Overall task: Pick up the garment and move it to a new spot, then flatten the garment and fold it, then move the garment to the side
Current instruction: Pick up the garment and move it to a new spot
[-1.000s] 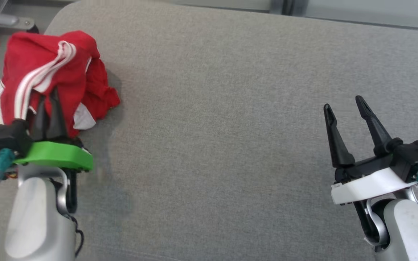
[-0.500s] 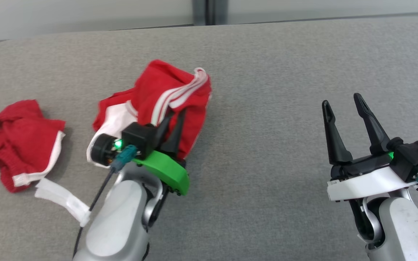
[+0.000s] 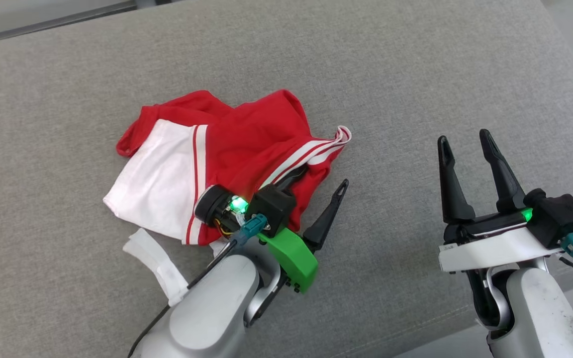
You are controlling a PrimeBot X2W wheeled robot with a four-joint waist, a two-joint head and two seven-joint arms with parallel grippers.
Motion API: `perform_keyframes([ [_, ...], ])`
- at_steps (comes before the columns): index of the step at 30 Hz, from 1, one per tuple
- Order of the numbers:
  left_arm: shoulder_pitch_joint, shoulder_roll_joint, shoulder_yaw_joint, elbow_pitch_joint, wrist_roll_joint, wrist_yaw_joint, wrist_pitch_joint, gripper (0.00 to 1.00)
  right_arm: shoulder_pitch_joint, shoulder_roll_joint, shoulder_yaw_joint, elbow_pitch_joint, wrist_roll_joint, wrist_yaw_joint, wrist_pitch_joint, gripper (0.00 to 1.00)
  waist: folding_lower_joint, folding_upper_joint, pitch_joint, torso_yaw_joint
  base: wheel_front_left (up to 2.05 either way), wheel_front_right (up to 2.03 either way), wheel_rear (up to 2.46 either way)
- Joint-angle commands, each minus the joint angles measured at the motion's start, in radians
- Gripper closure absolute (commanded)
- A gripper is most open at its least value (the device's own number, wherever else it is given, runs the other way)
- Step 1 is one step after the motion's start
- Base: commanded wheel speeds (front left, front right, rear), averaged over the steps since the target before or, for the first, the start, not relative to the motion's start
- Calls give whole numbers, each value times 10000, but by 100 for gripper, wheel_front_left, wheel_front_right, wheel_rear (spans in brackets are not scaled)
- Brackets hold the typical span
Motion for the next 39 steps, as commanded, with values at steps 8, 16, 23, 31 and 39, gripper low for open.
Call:
perform_keyframes([
  [8,-19,86,290,-859,-51,535,-874,0,-31,-162,39,128,-79,-14,-82,0,0,-1,-369,586,0,0,0],
  [16,1082,813,1655,-2269,-145,1287,-949,0,357,-381,-44,4,-192,-14,125,0,0,-1,-1189,1601,0,0,0],
  [23,2293,1709,3149,-2683,-374,2057,-951,0,763,-489,-213,-279,-301,-14,444,0,0,-1,-1536,2227,0,0,0],
  [31,3648,2412,4674,-2753,-576,2325,-953,0,1233,-546,-311,-566,-324,-14,749,0,0,-1,-1909,2506,0,0,0],
  [39,4396,2246,5147,-2762,-396,1932,-955,0,1726,-471,-312,-642,-342,-14,1040,0,0,-1,-2404,2487,0,0,0],
])
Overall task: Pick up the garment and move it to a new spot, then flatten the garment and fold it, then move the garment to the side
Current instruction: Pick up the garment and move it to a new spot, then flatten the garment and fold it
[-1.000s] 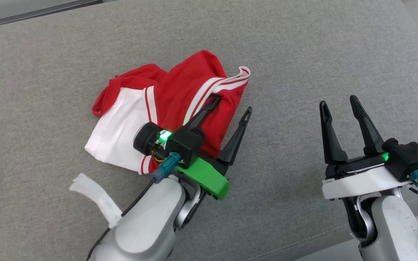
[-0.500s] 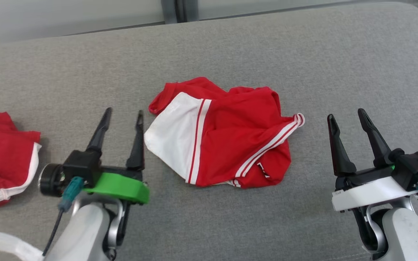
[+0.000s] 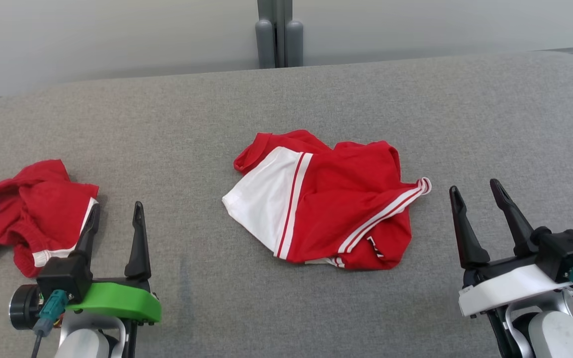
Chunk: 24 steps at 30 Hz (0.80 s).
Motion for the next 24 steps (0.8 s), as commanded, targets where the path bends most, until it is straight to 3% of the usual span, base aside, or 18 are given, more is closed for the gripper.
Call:
perform_keyframes([
  [1,186,-15,41,86,112,-56,-33,0,163,37,-3,-29,-73,-14,48,0,0,-1,-221,-12,0,0,0],
  [24,531,-495,336,502,742,-626,-34,0,827,232,10,-277,-44,-14,460,0,0,-1,-681,-82,0,0,0],
])
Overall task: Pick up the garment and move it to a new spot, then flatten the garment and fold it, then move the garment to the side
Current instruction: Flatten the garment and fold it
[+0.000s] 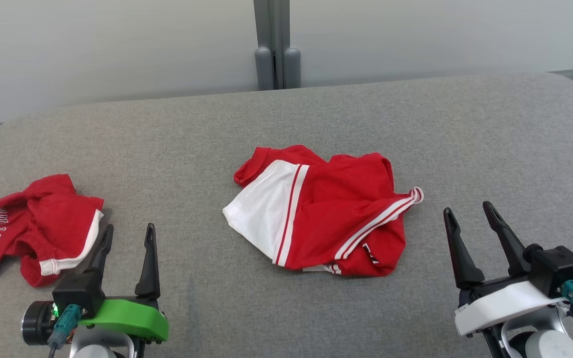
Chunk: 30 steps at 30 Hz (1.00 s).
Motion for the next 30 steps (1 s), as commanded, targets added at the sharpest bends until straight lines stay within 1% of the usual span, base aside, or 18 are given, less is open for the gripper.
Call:
perform_keyframes([
  [1,46,-30,66,24,107,-52,-34,0,119,-2,9,-44,21,-14,22,0,0,0,0,7,0,0,0],
  [8,-57,-126,166,-49,257,-151,-34,0,52,-75,45,-51,8,-14,99,0,0,0,102,85,0,0,0],
  [14,-517,-287,153,-183,418,-287,-36,0,-296,-367,693,110,131,-14,326,0,0,0,529,429,0,0,0],
  [18,-900,-441,122,-349,609,-411,-34,0,-701,-623,1515,299,248,-14,541,0,0,0,1043,835,0,0,0],
  [24,-1564,-861,157,-514,892,-572,-34,0,-1621,-1106,3044,800,493,-14,971,0,0,0,1886,1640,0,0,0],
  [30,-1991,-1305,229,-512,1049,-750,-34,0,-2703,-1671,4599,1570,633,-14,1943,0,0,0,2494,2296,0,0,0],
])
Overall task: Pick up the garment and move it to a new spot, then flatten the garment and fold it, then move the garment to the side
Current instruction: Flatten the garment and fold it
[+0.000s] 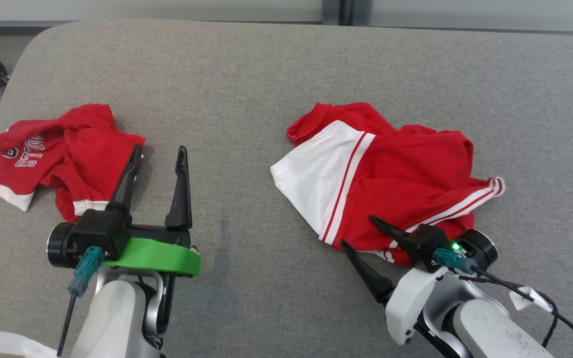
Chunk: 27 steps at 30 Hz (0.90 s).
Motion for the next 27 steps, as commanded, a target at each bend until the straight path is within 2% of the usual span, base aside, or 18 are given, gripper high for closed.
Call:
perform_keyframes([
  [1,-178,-78,43,27,39,-63,-34,0,-337,-126,209,166,131,-14,222,0,0,0,699,702,0,0,0],
  [10,-406,-361,277,145,197,-201,-34,0,-1471,-481,1518,1290,392,-14,1532,0,0,0,1056,946,0,0,0],
  [11,-411,-366,303,147,205,-212,-34,0,-1500,-481,1572,1405,421,-14,1627,8,0,0,1064,938,0,0,0],
  [12,-419,-378,333,145,226,-220,-34,0,-1539,-454,1608,1521,457,-14,1694,44,0,0,1072,922,0,0,0],
  [13,-423,-385,353,144,241,-233,-34,0,-1553,-441,1610,1619,457,-14,1762,61,0,0,1073,906,0,0,0],
  [14,-425,-399,376,146,274,-242,-34,0,-1568,-418,1638,1685,503,-14,1769,85,0,0,1074,883,0,0,0],
  [15,-431,-407,396,141,300,-236,-34,0,-1593,-388,1625,1674,552,-12,1632,100,0,0,1074,856,0,0,0],
  [22,-338,-424,613,137,529,-275,-34,0,-1839,-110,964,910,709,-9,-221,100,0,0,917,454,0,0,0],
  [27,-227,-416,765,161,659,-338,-34,0,-1759,206,-331,327,737,-14,-1381,100,0,0,718,28,0,0,0],
])
